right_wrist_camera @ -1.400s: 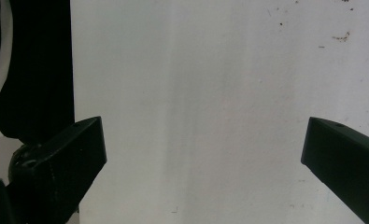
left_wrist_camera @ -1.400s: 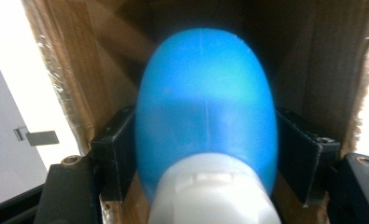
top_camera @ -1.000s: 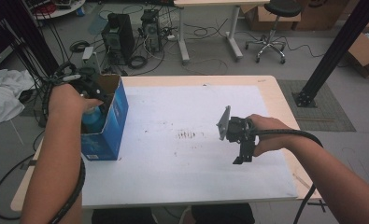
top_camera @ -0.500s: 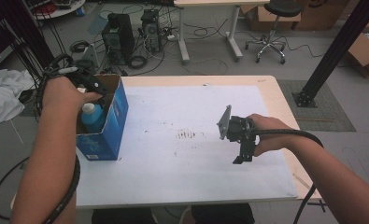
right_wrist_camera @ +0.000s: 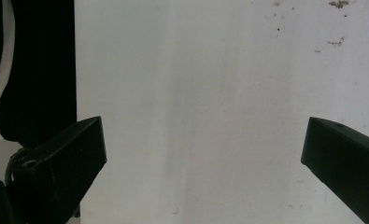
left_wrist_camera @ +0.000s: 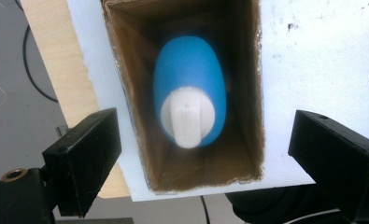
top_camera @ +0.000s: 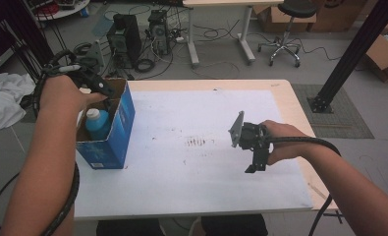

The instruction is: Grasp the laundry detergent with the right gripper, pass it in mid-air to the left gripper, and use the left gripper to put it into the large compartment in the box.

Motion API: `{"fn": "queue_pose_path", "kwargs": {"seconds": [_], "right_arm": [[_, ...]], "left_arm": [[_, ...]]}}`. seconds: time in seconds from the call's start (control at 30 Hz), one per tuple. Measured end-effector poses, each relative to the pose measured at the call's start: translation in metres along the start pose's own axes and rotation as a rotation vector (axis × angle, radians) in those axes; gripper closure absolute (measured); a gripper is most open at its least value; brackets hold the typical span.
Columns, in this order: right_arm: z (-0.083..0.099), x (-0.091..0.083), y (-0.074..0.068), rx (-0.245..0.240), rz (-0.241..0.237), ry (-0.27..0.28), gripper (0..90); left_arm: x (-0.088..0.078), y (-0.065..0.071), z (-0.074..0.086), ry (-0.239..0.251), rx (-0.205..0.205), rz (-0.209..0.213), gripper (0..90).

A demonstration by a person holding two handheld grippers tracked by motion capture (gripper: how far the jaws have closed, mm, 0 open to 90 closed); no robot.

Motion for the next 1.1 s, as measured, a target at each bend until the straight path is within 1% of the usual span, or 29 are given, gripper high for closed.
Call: {"fn": "queue_pose_path", "kwargs": {"seconds": [0.07, 0.13, 0.4, 0.47, 0.5, 0.53, 0.57, 0.6, 0.63, 0.67, 0.7, 0.73, 0.77, 0.8, 0.83, 0.87, 0.9, 0.93, 0.97, 1.0, 1.03, 1.07, 1.1], "right_arm": [[0.000, 0.000, 0.000, 0.000, -0.001, 0.002, 0.0], [0.000, 0.000, -0.001, 0.001, -0.001, 0.003, 0.0], [0.001, -0.001, -0.001, 0.001, 0.000, 0.000, 0.0], [0.001, -0.002, -0.001, 0.002, 0.001, 0.001, 0.0], [0.001, -0.003, -0.001, 0.003, 0.000, -0.001, 0.0], [0.001, -0.003, -0.001, 0.003, 0.000, -0.001, 0.0], [0.001, -0.004, -0.001, 0.005, 0.002, 0.000, 0.0], [0.002, -0.004, -0.001, 0.005, 0.002, 0.000, 0.0], [0.002, -0.004, 0.000, 0.006, 0.002, 0.000, 0.0], [0.002, -0.005, 0.000, 0.006, 0.003, 0.000, 0.0], [0.002, -0.005, 0.000, 0.007, 0.004, -0.002, 0.0], [0.002, -0.005, -0.001, 0.007, 0.004, -0.002, 0.0], [0.002, -0.005, -0.001, 0.006, 0.002, -0.003, 0.0], [0.001, -0.006, -0.001, 0.006, 0.000, -0.005, 0.0], [0.001, -0.006, -0.001, 0.004, -0.004, -0.004, 0.0], [0.001, -0.006, -0.001, 0.004, -0.004, -0.004, 0.0], [0.001, -0.006, -0.002, 0.004, -0.012, -0.003, 0.0], [0.001, -0.006, -0.002, 0.004, -0.012, -0.003, 0.0], [0.001, -0.006, -0.002, -0.001, -0.017, -0.014, 0.0], [0.001, -0.006, -0.002, -0.001, -0.017, -0.014, 0.0], [0.001, -0.007, -0.003, -0.003, -0.021, -0.027, 0.0], [0.001, -0.008, -0.003, -0.002, -0.020, -0.030, 0.0], [0.000, -0.009, -0.003, -0.005, -0.020, -0.032, 0.0]], "left_arm": [[-0.001, 0.000, 0.000, -0.001, 0.003, -0.001, 7.7], [-0.004, 0.001, 0.001, 0.004, 0.018, 0.002, 5.6], [-0.010, 0.006, 0.002, 0.014, 0.041, 0.013, 5.4], [-0.013, 0.011, 0.003, 0.023, 0.062, 0.020, 4.5], [-0.015, 0.014, 0.003, 0.027, 0.080, 0.022, 3.7], [-0.015, 0.014, 0.003, 0.027, 0.080, 0.022, 2.8], [-0.017, 0.019, 0.003, 0.031, 0.117, 0.033, 0.3], [-0.017, 0.019, 0.003, 0.031, 0.117, 0.033, 0.4], [-0.020, 0.026, 0.004, 0.043, 0.153, 0.043, 0.4], [-0.020, 0.026, 0.004, 0.043, 0.153, 0.043, 0.2], [-0.022, 0.032, 0.004, 0.052, 0.189, 0.054, 0.2], [-0.023, 0.036, 0.004, 0.055, 0.227, 0.059, 0.2], [-0.023, 0.036, 0.004, 0.055, 0.227, 0.059, 0.2], [-0.024, 0.043, 0.005, 0.069, 0.309, 0.055, 0.1], [-0.024, 0.048, 0.006, 0.083, 0.352, 0.050, 0.1], [-0.024, 0.048, 0.006, 0.083, 0.352, 0.050, 0.1], [-0.024, 0.056, 0.007, 0.102, 0.413, 0.054, 0.1], [-0.024, 0.056, 0.007, 0.102, 0.413, 0.054, 0.1], [-0.023, 0.062, 0.007, 0.099, 0.455, 0.061, 0.1], [-0.023, 0.062, 0.007, 0.099, 0.455, 0.061, 0.1], [-0.023, 0.066, 0.008, 0.096, 0.481, 0.072, 0.1], [-0.022, 0.073, 0.010, 0.098, 0.519, 0.083, 0.1], [-0.022, 0.073, 0.010, 0.098, 0.519, 0.083, 0.1]]}}
Point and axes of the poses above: each handheld gripper's, and its own axes: x roughly forward along the jaws, z roughly out of its underside, y roughly to its right, the point moved 5 cm from there along x, roughly forward along the jaws, and after that the axes turned 6 degrees about -x, right-handed, at the moved point
